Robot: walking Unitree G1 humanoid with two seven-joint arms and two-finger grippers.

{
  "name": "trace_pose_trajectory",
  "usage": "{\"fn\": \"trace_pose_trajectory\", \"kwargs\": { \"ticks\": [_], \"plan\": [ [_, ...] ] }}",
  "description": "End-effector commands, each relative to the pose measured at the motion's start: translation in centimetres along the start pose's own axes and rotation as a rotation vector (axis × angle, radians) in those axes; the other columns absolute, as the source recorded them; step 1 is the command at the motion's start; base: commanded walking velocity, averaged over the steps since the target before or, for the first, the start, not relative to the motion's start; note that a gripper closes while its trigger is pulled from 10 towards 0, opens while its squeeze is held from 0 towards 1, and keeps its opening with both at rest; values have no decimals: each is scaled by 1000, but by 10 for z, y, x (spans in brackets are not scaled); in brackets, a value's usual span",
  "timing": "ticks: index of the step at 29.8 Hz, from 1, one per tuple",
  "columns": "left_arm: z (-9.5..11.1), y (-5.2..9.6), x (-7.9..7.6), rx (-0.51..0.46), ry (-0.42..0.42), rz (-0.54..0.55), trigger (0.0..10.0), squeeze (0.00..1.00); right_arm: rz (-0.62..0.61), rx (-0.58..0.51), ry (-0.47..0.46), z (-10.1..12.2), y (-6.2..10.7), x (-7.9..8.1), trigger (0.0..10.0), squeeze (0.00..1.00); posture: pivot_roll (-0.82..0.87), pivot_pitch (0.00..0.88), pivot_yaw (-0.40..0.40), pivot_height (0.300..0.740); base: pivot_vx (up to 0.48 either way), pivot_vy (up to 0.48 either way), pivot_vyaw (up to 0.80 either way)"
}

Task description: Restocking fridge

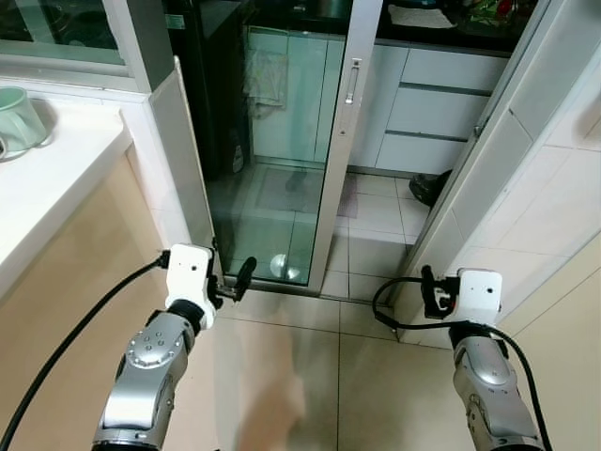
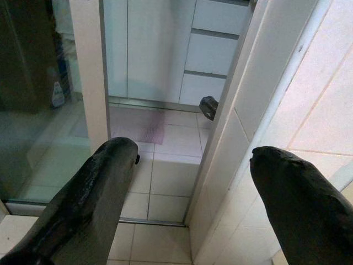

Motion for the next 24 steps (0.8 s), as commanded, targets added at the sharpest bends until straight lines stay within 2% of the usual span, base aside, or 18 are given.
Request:
{"fn": "trace_pose_trajectory", "kwargs": {
  "ticks": [1, 2, 3, 4, 6, 10, 13, 16, 18, 21, 24],
  "plan": [
    [-12, -19, 14, 24, 147, 239, 10000, 0, 251, 230, -158, 4, -32, 66, 10000, 0, 21, 0, -95, 740, 0, 0, 0],
    [0, -25, 15, -30, 145, 215, 10000, 0, 232, 158, -134, 11, -34, 63, 10000, 0, 17, 0, -66, 740, 0, 0, 0],
    [0, -25, 15, -30, 145, 215, 10000, 0, 232, 158, -134, 11, -34, 63, 10000, 0, 17, 0, -66, 740, 0, 0, 0],
    [8, -29, 16, -65, 137, 197, 10000, 0, 211, 105, -103, 17, -36, 60, 10000, 0, 14, 0, -64, 740, 0, 0, 0],
    [12, -31, 15, -77, 100, 162, 10000, 0, 173, 36, -67, 24, -38, 55, 10000, 0, 9, 0, -62, 740, 0, 0, 0],
    [12, -34, 8, -75, 78, 131, 10000, 0, 171, -15, -102, 31, -37, 53, 10000, 0, -7, 0, -57, 740, 0, 0, 0],
    [15, -44, 1, -91, 52, 112, 10000, 0, 194, -33, -72, 36, -41, 55, 10000, 188, -22, 0, -52, 740, 0, 0, 0],
    [14, -44, 3, -81, 15, 113, 10000, 0, 166, -72, -46, 40, -40, 50, 10000, 192, -41, 0, -41, 740, 0, 0, 0],
    [15, -33, 6, -89, -24, 82, 10000, 0, 173, -126, -24, 45, -31, 45, 10000, 176, -49, 0, -39, 740, 0, 0, 0],
    [14, -10, 11, -100, -67, 49, 10000, 0, 192, -160, -50, 46, -13, 34, 10000, 133, -54, 0, -34, 740, 0, 0, 0],
    [15, 3, 10, -117, -51, 51, 10000, 0, 188, -144, -60, 38, 0, 25, 10000, 98, -72, 0, -32, 740, 0, 0, 0]
  ]
}}
Point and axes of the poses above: a point about 5 cm out from each wrist's last joint towards the gripper, its own y axis pointing back from the gripper into the wrist, its own z axis along the axis of the wrist's last joint, x = y × z, the point moved 2 cm from there along -y, pointing out of the wrist towards the gripper, and after that the axes turned 5 degrees about y, right-handed, at the moved point
